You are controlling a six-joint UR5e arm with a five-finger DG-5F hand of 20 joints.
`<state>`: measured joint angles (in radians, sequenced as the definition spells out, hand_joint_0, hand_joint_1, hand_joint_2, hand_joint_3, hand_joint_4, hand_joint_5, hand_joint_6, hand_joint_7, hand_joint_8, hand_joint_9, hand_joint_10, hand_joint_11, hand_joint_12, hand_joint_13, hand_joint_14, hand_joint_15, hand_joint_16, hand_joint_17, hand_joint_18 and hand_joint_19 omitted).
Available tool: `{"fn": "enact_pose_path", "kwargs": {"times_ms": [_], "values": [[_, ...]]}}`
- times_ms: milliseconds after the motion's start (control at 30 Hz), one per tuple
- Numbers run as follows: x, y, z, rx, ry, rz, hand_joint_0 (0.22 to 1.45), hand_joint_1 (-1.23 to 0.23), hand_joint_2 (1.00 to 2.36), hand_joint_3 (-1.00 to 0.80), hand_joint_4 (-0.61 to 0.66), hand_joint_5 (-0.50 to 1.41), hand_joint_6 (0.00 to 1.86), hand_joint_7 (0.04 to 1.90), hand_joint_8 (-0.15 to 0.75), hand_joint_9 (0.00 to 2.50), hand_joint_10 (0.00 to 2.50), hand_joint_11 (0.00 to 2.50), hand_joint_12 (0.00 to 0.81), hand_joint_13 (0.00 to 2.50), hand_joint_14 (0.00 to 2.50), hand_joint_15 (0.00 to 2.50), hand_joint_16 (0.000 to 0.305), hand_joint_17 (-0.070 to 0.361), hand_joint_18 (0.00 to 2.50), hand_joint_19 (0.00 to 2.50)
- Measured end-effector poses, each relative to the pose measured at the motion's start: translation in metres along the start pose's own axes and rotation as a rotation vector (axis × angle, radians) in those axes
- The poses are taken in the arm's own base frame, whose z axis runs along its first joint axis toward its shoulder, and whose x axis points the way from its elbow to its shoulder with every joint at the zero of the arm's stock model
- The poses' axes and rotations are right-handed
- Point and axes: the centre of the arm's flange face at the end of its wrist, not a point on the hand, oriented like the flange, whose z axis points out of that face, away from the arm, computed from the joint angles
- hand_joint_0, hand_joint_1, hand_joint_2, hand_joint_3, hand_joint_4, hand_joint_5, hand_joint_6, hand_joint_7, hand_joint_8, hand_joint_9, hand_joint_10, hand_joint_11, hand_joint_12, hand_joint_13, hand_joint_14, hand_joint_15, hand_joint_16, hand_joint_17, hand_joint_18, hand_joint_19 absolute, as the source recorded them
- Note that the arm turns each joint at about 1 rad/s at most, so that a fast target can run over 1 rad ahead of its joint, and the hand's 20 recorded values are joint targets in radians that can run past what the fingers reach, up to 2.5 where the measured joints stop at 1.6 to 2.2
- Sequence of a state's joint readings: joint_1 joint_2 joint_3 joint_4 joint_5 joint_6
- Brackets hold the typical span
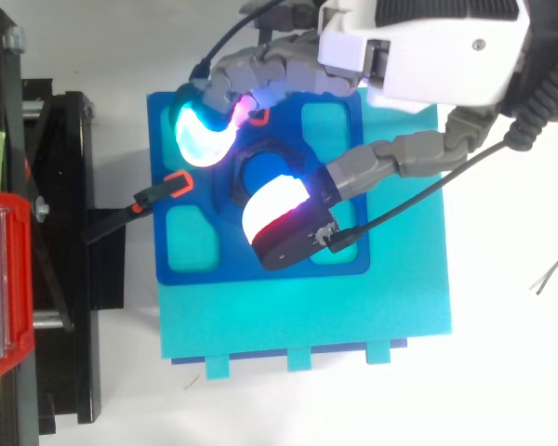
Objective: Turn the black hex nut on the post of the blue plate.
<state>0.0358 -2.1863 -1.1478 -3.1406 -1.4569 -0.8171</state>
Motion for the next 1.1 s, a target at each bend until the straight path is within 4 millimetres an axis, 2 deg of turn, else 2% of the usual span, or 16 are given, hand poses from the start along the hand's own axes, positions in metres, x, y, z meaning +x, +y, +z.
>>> {"fn": "enact_pose_path", "kwargs": {"times_ms": [667,1100], "values": [[0.002,-0.005,-0.005,-0.003,0.064,-0.002,0.5,-0.41,1.0,-0.5,0.25,-0.14,0.5,0.93,0.266,0.65,0.01,0.28,0.37,0.4,0.0,0.08,0.055,0.124,0.18,0.07],[-0.007,-0.016,-0.01,0.003,0.086,-0.04,0.5,-0.4,1.0,-0.5,0.24,-0.14,0.5,0.94,0.265,0.66,0.01,0.3,0.367,0.4,0.0,0.08,0.055,0.123,0.19,0.07]]}}
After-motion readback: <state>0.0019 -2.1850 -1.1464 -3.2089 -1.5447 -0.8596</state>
